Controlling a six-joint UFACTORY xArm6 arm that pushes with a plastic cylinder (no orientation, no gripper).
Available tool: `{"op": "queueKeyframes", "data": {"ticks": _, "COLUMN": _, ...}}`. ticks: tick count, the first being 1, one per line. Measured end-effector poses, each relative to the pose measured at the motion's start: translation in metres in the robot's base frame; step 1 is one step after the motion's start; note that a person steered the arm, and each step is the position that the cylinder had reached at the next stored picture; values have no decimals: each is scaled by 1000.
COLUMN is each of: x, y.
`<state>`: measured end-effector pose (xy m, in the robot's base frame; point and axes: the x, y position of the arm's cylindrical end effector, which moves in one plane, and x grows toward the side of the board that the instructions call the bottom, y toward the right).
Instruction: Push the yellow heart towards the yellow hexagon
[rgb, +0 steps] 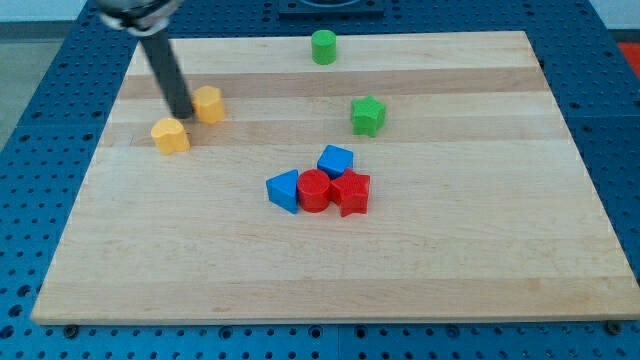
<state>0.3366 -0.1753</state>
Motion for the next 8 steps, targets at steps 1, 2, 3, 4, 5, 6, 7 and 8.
{"op": "queueKeyframes", "data": {"ticks": 1, "x": -34, "y": 62}}
{"op": "queueKeyframes", "data": {"ticks": 2, "x": -40, "y": 73}}
{"op": "queueKeyframes", "data": {"ticks": 3, "x": -36, "y": 57}}
{"op": "queueKeyframes", "data": {"ticks": 4, "x": -32, "y": 2}}
{"op": "queueKeyframes", "data": {"ticks": 5, "x": -32, "y": -52}}
{"op": "queueKeyframes", "data": {"ticks": 6, "x": -25, "y": -108}}
{"op": "queueKeyframes", "data": {"ticks": 7, "x": -1, "y": -128}}
{"op": "queueKeyframes", "data": {"ticks": 8, "x": 102, "y": -95}}
